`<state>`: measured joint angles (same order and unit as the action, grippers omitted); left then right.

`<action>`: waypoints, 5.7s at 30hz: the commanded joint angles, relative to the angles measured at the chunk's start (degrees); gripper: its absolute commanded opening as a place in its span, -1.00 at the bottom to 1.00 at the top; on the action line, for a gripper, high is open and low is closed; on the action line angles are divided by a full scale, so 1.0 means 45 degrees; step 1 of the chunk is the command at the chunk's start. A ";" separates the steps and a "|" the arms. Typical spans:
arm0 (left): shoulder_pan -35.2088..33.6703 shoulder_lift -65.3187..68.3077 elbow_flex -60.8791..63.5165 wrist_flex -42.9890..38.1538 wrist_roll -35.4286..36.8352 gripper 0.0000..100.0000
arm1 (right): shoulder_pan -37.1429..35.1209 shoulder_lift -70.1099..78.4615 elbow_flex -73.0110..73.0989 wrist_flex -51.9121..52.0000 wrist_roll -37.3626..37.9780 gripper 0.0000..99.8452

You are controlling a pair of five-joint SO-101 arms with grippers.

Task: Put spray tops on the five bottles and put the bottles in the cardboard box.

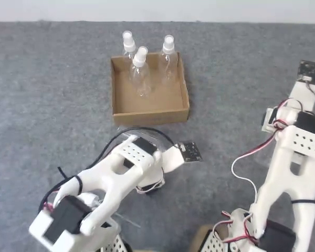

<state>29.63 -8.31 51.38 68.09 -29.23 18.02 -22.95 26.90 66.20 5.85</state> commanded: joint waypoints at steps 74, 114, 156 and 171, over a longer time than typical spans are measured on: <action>-0.4005 -1.8442 0.3604 -0.0781 0.6584 -0.98 | -0.6691 -0.7238 0.4063 0.0166 0.0801 -0.95; -0.5314 -2.1294 0.3018 -0.6427 0.9827 -0.98 | -0.9211 -1.2415 0.7463 -0.1162 0.0664 -0.95; -0.4806 -2.1353 0.2471 -0.5978 1.2015 -0.98 | -1.3998 -1.2415 1.2542 -0.8781 0.1954 -0.95; -0.4396 -2.1353 0.3624 -0.5919 1.1995 -0.98 | -1.4427 -1.2415 1.2523 -0.8781 0.1954 -0.95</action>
<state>9.67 -103.34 67.12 41.10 24.31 -46.59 -77.63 84.40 28.31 13.85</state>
